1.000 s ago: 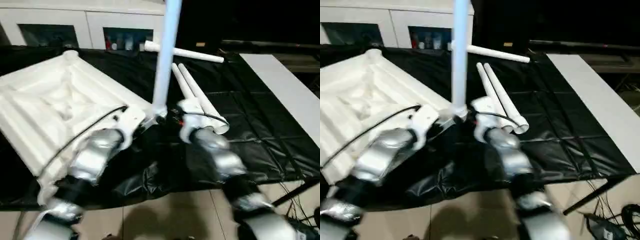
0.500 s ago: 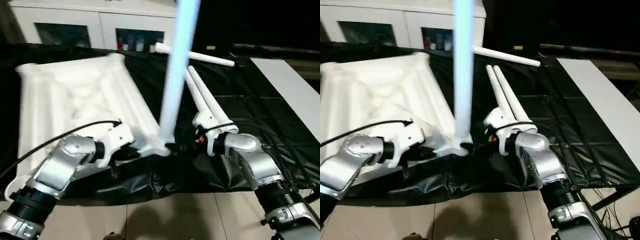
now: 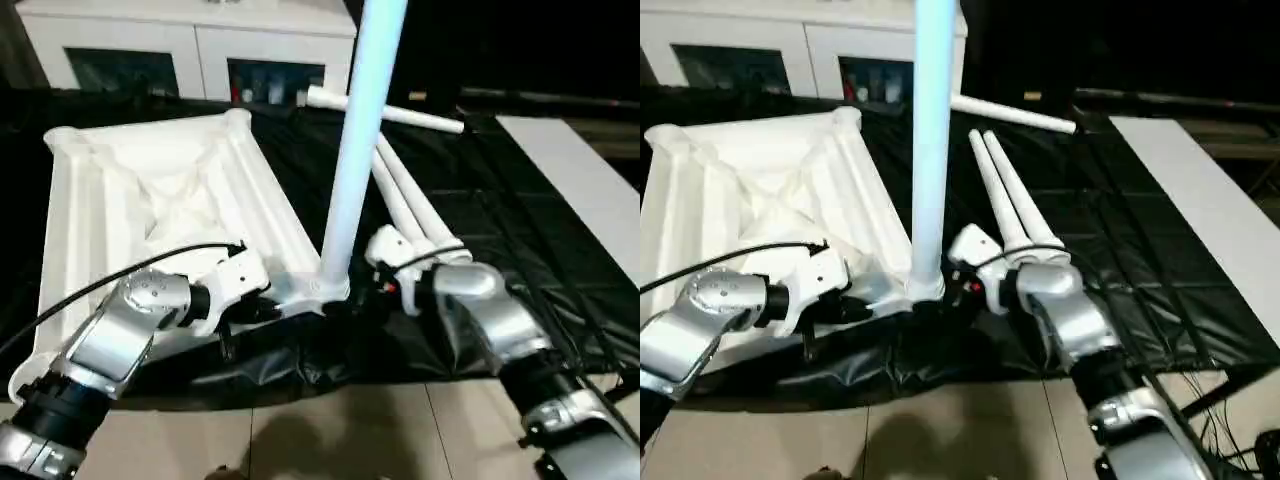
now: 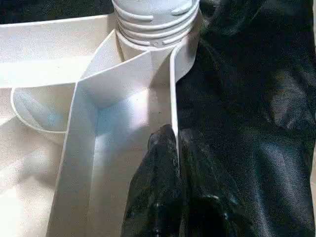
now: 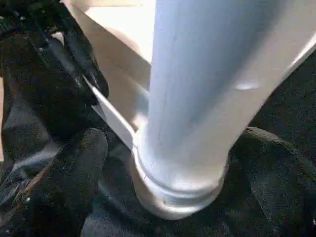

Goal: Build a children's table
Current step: Rotate leg to tighten

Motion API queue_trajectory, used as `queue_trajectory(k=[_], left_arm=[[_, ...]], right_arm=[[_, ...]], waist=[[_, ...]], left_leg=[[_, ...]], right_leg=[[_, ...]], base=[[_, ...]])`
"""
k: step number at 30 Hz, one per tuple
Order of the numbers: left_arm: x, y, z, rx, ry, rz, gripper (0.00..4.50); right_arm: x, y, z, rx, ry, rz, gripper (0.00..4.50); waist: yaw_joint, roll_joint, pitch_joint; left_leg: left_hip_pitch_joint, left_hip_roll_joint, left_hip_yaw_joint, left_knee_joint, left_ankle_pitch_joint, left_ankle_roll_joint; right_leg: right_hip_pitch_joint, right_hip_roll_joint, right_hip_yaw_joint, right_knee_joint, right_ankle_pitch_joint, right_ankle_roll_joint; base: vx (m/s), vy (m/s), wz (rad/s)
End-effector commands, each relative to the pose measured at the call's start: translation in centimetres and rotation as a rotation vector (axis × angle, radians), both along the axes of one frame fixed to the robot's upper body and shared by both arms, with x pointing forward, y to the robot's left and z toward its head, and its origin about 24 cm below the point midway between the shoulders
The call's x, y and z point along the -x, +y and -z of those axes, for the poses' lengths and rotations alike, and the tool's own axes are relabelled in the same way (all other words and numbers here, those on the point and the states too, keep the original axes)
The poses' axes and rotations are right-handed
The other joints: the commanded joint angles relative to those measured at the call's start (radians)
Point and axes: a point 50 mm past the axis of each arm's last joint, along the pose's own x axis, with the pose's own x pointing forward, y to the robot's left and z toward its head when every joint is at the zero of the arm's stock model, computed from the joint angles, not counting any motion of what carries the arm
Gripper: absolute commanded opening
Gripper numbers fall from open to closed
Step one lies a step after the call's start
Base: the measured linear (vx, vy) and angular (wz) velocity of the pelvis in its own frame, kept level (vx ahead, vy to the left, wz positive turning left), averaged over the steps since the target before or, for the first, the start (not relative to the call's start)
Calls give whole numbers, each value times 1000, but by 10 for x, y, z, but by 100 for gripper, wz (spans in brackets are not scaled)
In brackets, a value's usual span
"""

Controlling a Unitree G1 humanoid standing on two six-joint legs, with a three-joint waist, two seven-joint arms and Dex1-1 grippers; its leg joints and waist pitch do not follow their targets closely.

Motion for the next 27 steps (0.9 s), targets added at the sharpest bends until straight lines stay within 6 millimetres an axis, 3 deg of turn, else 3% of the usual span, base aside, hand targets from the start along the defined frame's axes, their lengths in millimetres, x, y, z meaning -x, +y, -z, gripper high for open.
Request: queue_trajectory(k=[1,9,17,27], left_arm=[[3,-7,1,-21,5,51,0],[3,-7,1,-22,7,54,0],[3,-7,2,-24,11,55,0],[4,-7,4,-27,19,57,0]], right_arm=[[-5,-3,-3,-5,-12,15,426],[-9,-1,0,8,-4,-1,354],[-13,-1,0,-10,-3,-2,285],[-11,0,4,-17,8,-16,270]], waist=[[-5,12,-64],[-6,11,-63],[-6,12,-64],[-6,12,-64]], left_leg=[[11,6,7,-73,-224,8],[10,5,6,-73,-246,5],[10,5,7,-72,-229,8],[11,6,7,-72,-235,9]], right_leg=[[47,-48,40,-63,-241,-184],[49,-50,40,-66,-275,-180],[49,-48,40,-62,-240,-190],[49,-48,40,-62,-245,-194]], base=[[0,0,0],[0,0,0],[0,0,0],[0,0,0]])
